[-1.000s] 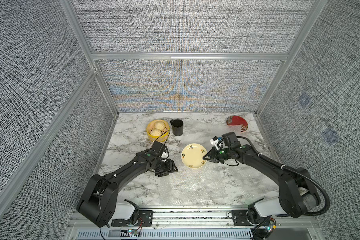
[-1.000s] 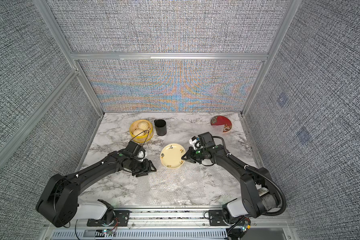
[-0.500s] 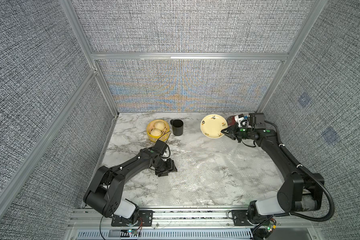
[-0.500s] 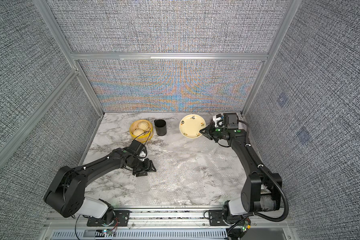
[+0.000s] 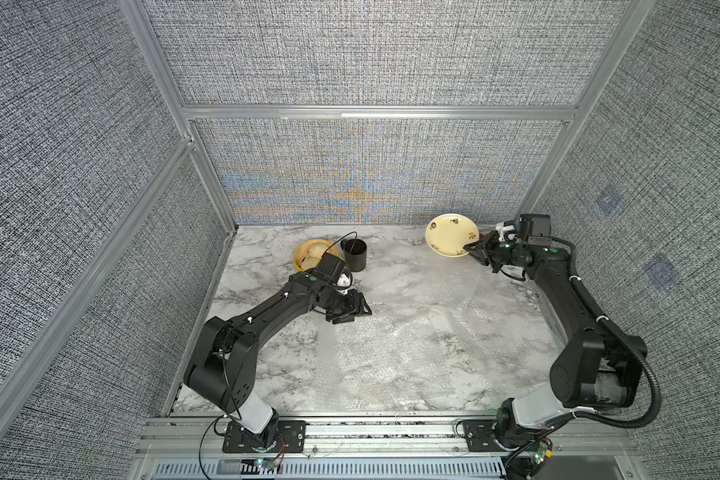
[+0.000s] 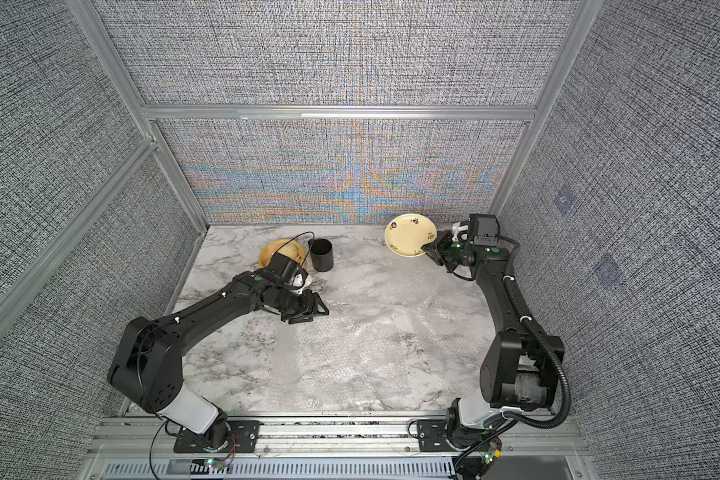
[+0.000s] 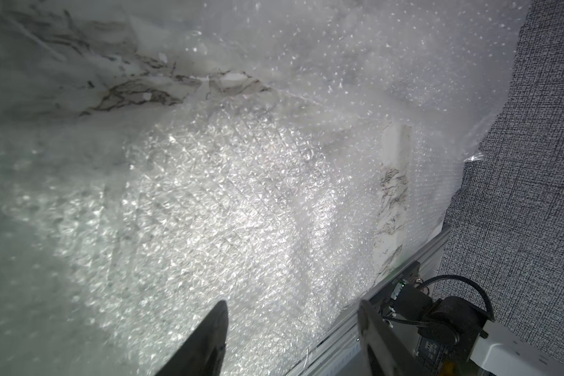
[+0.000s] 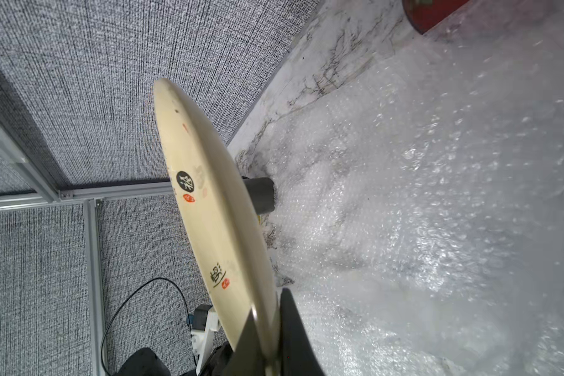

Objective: Unpack dinner plates from bubble wrap
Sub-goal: Place the plate on the plate.

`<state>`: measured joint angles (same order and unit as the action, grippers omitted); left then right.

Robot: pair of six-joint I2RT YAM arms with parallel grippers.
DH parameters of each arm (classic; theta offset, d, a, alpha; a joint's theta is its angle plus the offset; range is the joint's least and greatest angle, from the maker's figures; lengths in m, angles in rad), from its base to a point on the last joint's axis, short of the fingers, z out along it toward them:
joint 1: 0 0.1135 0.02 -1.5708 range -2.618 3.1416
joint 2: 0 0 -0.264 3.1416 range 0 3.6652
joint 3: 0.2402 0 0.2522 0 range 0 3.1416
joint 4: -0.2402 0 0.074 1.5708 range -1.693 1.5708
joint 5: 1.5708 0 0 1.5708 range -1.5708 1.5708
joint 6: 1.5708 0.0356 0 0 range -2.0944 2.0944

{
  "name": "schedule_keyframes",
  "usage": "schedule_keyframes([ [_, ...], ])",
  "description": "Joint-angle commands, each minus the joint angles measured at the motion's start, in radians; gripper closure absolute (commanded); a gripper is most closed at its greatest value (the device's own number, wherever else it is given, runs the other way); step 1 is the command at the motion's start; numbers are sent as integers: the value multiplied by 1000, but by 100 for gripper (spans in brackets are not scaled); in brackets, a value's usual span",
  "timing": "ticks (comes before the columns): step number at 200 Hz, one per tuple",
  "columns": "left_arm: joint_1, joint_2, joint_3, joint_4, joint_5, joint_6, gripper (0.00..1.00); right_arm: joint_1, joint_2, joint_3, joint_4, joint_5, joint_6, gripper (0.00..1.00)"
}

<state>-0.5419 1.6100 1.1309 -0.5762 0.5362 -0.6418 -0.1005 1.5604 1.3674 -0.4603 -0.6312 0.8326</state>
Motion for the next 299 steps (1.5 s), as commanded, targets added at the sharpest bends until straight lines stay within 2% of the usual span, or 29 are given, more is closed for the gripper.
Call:
schedule_keyframes([
  [1, -3, 24, 1, 44, 29, 49, 37, -17, 36, 50, 18, 5, 45, 90],
  [19, -3, 30, -5, 2, 27, 69, 37, -33, 83, 81, 53, 14, 95, 90],
  [39, -4, 2, -43, -23, -24, 97, 37, -51, 133, 91, 127, 50, 168, 90],
  [68, -3, 5, -48, -72, -103, 91, 37, -58, 168, 76, 226, 186, 222, 91],
  [97, -4, 42, -15, -85, -99, 48, 37, -76, 208, 86, 332, 286, 222, 91],
  [131, -4, 110, 56, -124, -110, 35, 37, -118, 304, 207, 290, 317, 141, 91],
  [164, -5, 157, 95, -141, -121, 18, 37, -169, 384, 264, 282, 285, 134, 91],
  [179, -5, 165, 101, -146, -131, 12, 37, -182, 412, 291, 245, 279, 72, 91],
  [276, -6, 171, 112, -153, -141, -41, 37, -198, 492, 359, 140, 323, -126, 91],
  [299, -5, 164, 112, -159, -142, -47, 37, -194, 526, 415, 95, 331, -197, 91],
])
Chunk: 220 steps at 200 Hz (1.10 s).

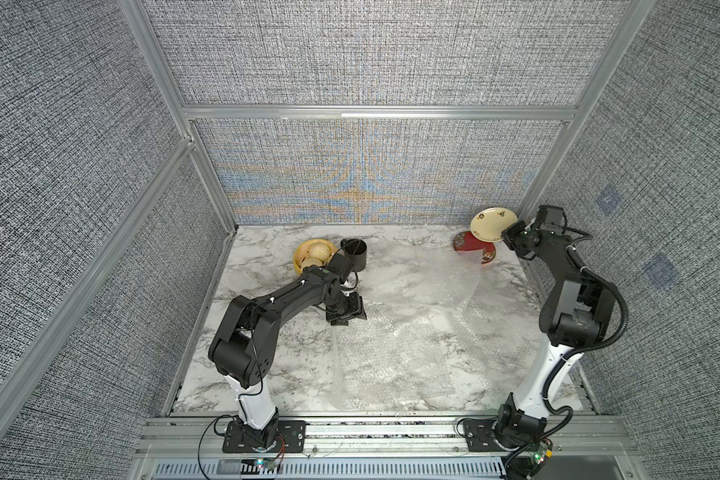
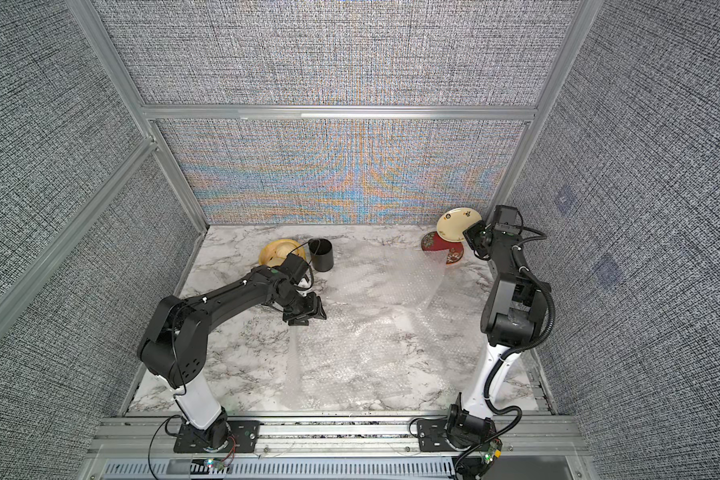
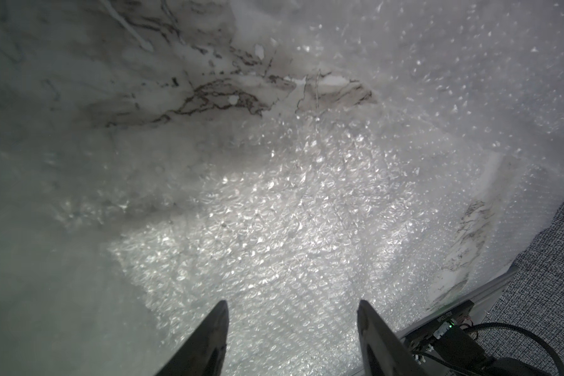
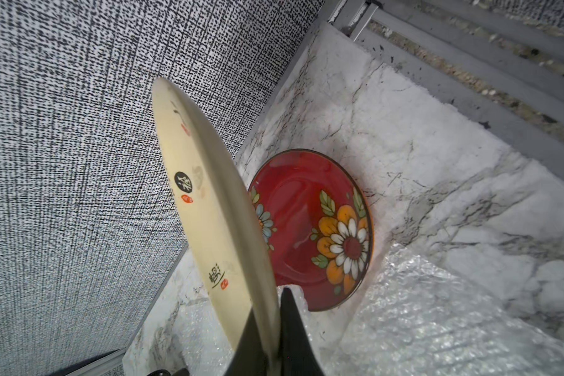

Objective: Unpack dinner plates from bubble wrap
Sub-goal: Place the plate on the plate.

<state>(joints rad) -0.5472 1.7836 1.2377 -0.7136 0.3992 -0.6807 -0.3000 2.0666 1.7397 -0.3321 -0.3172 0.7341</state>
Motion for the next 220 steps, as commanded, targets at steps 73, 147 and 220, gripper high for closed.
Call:
schedule_keyframes([
  [73, 0, -8, 18, -63, -21, -17, 37, 37, 126, 234, -162, 106, -264, 91],
  [147, 1, 5, 41, -94, -26, 4, 37, 59, 158, 301, -262, 250, -358, 92],
  [220, 1, 24, 70, -122, -21, 36, 37, 69, 170, 303, -302, 332, -384, 91],
])
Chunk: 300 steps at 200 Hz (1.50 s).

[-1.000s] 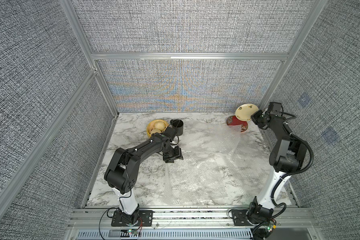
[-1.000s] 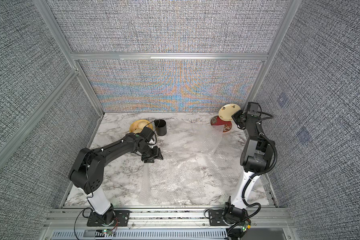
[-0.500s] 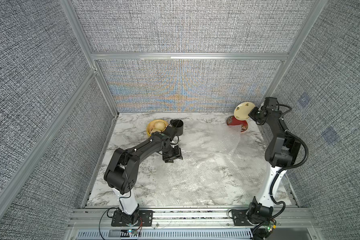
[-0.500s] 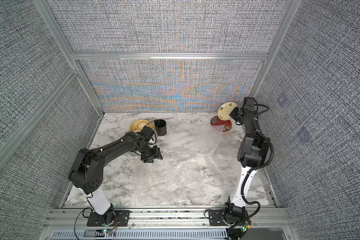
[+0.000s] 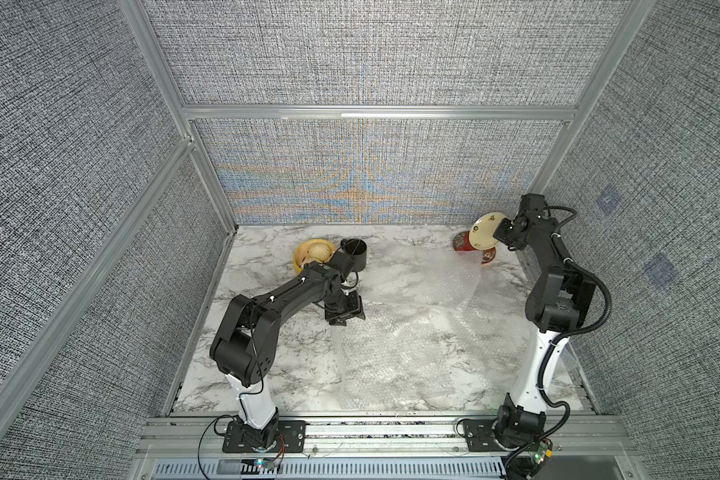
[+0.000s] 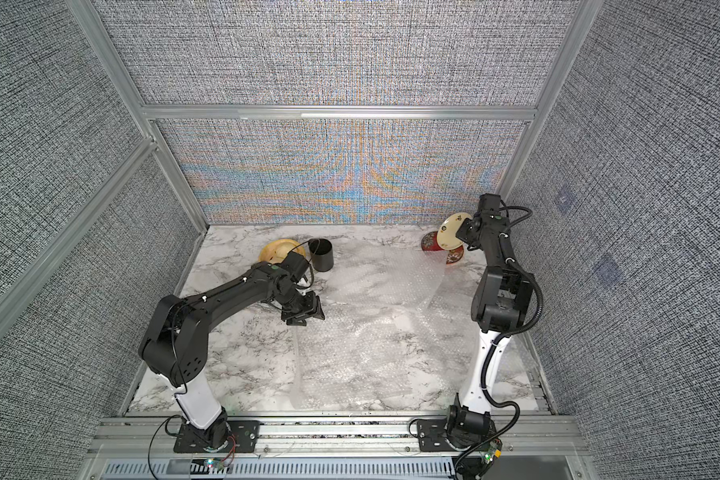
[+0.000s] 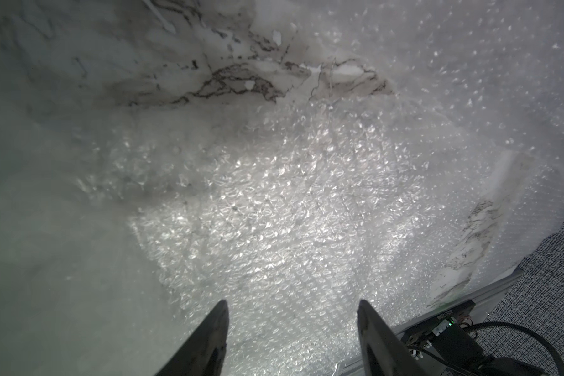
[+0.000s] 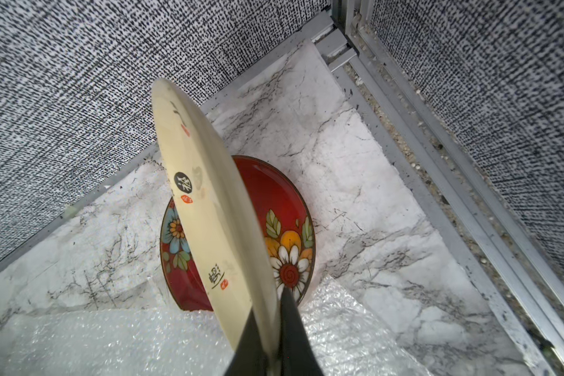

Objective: Unpack dinner plates from bubble wrap
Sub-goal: Place the plate on the plate.

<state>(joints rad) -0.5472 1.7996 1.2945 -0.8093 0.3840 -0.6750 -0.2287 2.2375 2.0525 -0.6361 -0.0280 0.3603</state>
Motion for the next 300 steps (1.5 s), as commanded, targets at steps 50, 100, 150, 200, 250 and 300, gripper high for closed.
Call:
schedule_keyframes([
  [50, 0, 14, 19, -46, -5, 49, 37, -10, 25, -8, 2, -43, 14, 91],
  [100, 0, 3, 8, -53, -10, 57, 37, -14, 33, -61, 42, -158, 61, 92],
  [150, 1, -12, -10, -48, -12, 45, 37, -23, 56, -84, 55, -219, 105, 92],
  [200, 1, -27, -27, -42, -20, 29, 37, -60, 86, -109, 60, -317, 178, 90],
  [250, -2, -42, -50, -27, -22, 9, 37, -70, 107, -123, 54, -377, 190, 86],
  [300, -7, -51, -57, -27, -27, 4, 37, -71, 93, -155, 72, -395, 208, 72],
])
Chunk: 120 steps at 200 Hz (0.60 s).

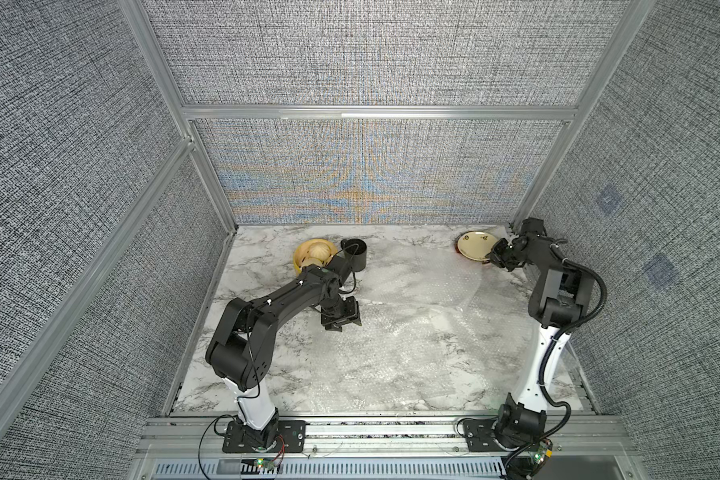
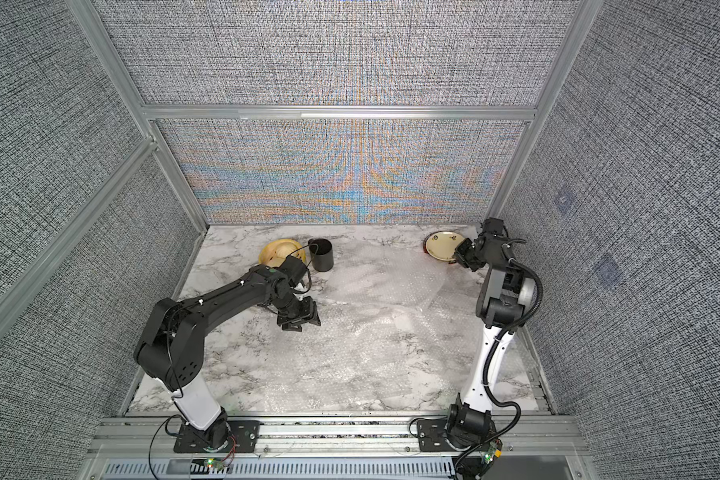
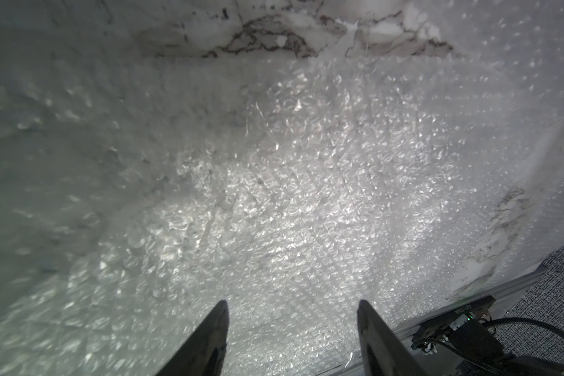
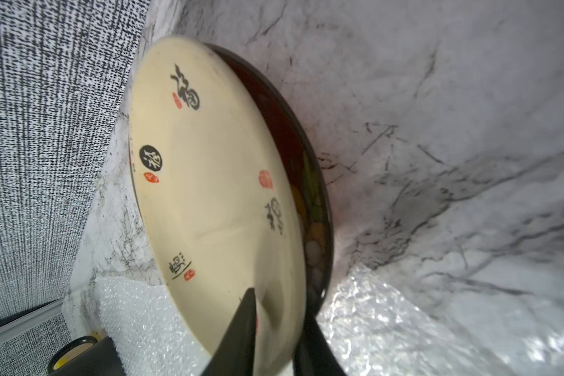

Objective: Unpack dinner plates from bubble wrap
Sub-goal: Place the plate on the plate.

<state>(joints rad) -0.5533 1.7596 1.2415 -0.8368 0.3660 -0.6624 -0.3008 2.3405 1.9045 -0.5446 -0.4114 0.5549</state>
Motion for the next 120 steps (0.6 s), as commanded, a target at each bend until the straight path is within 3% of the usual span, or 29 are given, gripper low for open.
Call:
schedule_keyframes([
  [1, 0, -12, -5, 1, -9, -9, 37, 0, -10, -7, -19, -13, 12, 71],
  [120, -8, -53, -43, 12, -15, -14, 38, 2, -124, -128, 17, -9, 27, 49],
])
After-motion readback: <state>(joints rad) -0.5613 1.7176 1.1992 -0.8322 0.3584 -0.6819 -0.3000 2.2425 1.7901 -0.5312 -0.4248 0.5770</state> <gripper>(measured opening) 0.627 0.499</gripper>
